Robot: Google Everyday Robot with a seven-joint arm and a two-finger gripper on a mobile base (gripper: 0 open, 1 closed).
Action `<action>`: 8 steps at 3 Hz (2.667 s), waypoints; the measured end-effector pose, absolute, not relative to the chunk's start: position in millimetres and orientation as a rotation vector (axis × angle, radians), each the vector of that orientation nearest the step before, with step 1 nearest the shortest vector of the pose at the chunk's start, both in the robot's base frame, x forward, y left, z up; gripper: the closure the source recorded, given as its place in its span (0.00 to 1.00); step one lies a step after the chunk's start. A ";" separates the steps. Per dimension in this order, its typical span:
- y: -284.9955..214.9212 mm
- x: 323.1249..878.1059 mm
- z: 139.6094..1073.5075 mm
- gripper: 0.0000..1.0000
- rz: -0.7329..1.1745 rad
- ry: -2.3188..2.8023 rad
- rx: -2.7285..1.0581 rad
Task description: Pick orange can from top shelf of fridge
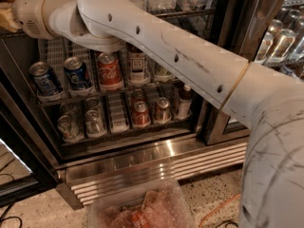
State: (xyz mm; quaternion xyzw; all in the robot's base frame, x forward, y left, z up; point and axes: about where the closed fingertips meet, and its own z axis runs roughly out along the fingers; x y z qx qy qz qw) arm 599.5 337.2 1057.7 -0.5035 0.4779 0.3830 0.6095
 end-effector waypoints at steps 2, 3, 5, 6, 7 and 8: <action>336.1 591.6 1069.4 1.00 0.896 1.067 -1.189; 336.2 593.5 1069.5 1.00 0.896 1.067 -1.189; 331.0 585.0 1085.1 1.00 0.894 1.021 -1.215; 325.3 573.5 1096.2 1.00 0.894 0.985 -1.246; 321.1 564.4 1101.2 1.00 0.907 0.958 -1.300; 318.3 556.8 1099.0 1.00 0.956 0.931 -1.363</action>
Offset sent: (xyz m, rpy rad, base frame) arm -0.0226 -0.0080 0.0307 0.0065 -0.0666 0.0902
